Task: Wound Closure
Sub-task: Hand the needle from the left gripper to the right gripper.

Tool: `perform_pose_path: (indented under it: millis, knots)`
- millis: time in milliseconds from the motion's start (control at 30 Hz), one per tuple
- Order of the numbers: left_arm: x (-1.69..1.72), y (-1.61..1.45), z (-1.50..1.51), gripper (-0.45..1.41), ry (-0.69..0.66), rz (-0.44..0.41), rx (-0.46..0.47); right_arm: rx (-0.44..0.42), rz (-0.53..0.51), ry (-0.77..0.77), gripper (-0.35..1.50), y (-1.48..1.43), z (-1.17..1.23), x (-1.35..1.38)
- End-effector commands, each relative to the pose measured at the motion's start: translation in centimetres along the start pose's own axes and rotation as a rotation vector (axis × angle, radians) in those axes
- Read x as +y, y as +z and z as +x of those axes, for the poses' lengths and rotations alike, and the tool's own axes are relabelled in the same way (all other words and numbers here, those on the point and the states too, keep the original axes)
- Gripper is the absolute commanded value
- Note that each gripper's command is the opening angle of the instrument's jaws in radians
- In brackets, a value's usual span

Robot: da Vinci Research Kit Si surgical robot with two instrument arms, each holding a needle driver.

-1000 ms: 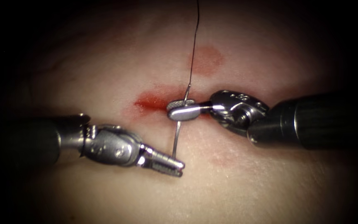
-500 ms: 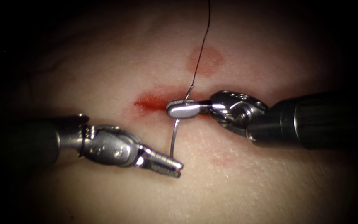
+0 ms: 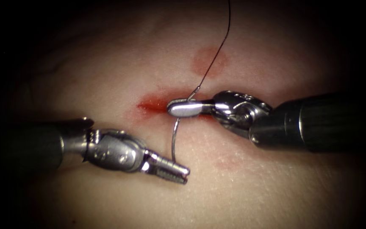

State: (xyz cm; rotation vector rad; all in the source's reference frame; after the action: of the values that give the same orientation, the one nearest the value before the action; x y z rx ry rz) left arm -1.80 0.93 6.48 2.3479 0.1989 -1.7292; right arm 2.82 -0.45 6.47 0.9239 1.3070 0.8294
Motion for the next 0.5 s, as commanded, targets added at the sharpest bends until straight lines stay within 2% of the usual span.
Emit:
perform_pose_path:
  millis: [33,100,133,167,200,367,500]
  knots:
    - [0.00,0.03,-0.07,-0.27,-0.016,-0.001,0.004,-0.002,0.003,0.001,-0.35,0.05,-0.06,0.04]
    - [-0.02,0.01,-0.06,0.10,-0.050,-0.002,0.015,0.001,0.002,0.001,-0.35,0.04,-0.06,0.04]
    - [-0.02,0.01,-0.06,0.10,-0.050,-0.002,0.015,0.001,0.002,0.001,-0.35,0.04,-0.06,0.04]
    - [-0.04,0.00,-0.04,0.28,-0.075,0.006,0.026,0.001,0.002,0.002,-0.35,0.03,-0.06,0.04]
    - [-0.05,-0.01,-0.03,0.36,-0.091,0.011,0.031,-0.002,0.002,0.002,-0.35,0.03,-0.06,0.04]
    - [-0.07,-0.05,0.02,0.51,-0.181,0.013,0.039,-0.023,-0.034,0.005,-0.35,-0.02,-0.05,0.05]
    - [-0.08,-0.09,0.12,0.52,-0.229,0.009,0.031,-0.055,-0.093,0.013,-0.35,-0.05,-0.05,0.06]
